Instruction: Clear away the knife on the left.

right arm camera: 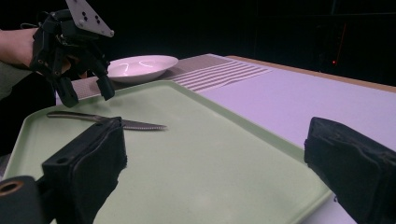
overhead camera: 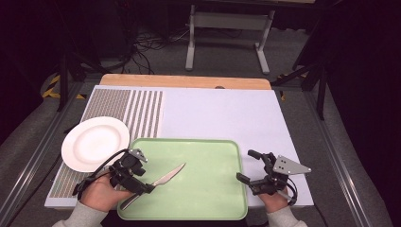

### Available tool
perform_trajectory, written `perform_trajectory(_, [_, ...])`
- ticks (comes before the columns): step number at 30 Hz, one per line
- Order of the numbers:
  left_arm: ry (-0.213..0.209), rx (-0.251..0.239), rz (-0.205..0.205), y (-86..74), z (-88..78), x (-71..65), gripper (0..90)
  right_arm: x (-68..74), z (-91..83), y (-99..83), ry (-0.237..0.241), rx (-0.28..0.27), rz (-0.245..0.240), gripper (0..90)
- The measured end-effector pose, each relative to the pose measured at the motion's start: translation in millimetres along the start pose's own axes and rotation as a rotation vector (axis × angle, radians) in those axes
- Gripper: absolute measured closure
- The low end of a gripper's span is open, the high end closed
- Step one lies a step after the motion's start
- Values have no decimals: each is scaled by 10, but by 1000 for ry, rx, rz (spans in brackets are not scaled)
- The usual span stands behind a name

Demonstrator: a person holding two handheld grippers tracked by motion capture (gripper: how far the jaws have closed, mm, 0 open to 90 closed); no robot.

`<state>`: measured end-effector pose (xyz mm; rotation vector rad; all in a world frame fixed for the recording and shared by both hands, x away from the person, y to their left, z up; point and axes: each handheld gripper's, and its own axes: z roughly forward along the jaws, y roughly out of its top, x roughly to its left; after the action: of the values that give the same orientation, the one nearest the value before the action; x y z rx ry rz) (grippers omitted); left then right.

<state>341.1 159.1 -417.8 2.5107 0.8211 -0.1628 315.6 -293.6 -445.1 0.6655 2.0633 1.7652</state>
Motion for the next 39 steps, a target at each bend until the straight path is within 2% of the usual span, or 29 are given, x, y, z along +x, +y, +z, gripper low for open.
perform_trajectory(2, [-2, -16, 12, 13, -11, -30, 198, 0, 0, 0, 0, 0, 0, 61])
perform_trajectory(4, [8, -36, 45, 29, -24, -55, 189, -2, 1, -1, 0, 0, 3, 61])
perform_trajectory(5, [32, -65, 76, 42, -39, -81, 188, -1, 2, -1, 0, -1, 3, 61])
perform_trajectory(7, [63, -89, 111, 51, -44, -133, 211, 0, 2, -1, 0, 0, 2, 61])
perform_trajectory(8, [63, -89, 111, 51, -44, -133, 283, 0, 2, -1, 0, 0, 2, 61])
perform_trajectory(9, [90, -87, 174, 58, -38, -188, 387, -1, 1, -1, -1, -1, 3, 61])
perform_trajectory(10, [90, -87, 174, 58, -38, -188, 429, -1, 0, -1, -1, -1, 3, 61])
perform_trajectory(11, [129, -77, 203, 69, -34, -218, 491, -1, 1, 0, -1, -3, 1, 61])
perform_trajectory(12, [129, -77, 203, 69, -34, -218, 544, -1, 1, 0, -1, -3, 1, 61])
perform_trajectory(13, [129, -73, 225, 82, -18, -243, 631, -2, 0, -1, -1, -2, 1, 61])
perform_trajectory(14, [129, -73, 225, 82, -18, -243, 686, -2, 0, -1, -1, -2, 1, 61])
perform_trajectory(15, [133, -67, 233, 85, -9, -258, 686, -2, -1, -1, -2, -1, 2, 61])
perform_trajectory(17, [143, -60, 259, 92, 16, -290, 823, -2, -1, -1, -1, -1, 2, 61])
perform_trajectory(19, [155, -62, 285, 96, 34, -324, 896, -1, 0, -1, 0, 0, 1, 61])
perform_trajectory(21, [166, -56, 327, 109, 70, -356, 898, -2, -2, 0, 0, -3, -1, 61])
perform_trajectory(22, [166, -56, 327, 109, 70, -356, 898, -2, -2, 0, 0, -3, -1, 61])
perform_trajectory(23, [165, -46, 349, 112, 97, -370, 898, -1, -2, 0, 1, -3, -1, 61])
perform_trajectory(29, [145, -4, 397, 126, 184, -398, 898, -2, -3, 1, 1, -2, -2, 61])
perform_trajectory(35, [168, 33, 414, 133, 273, -395, 898, -1, -2, 0, 3, -2, -2, 61])
perform_trajectory(39, [159, 44, 414, 138, 291, -388, 899, 0, -2, 0, 2, -1, -2, 61])
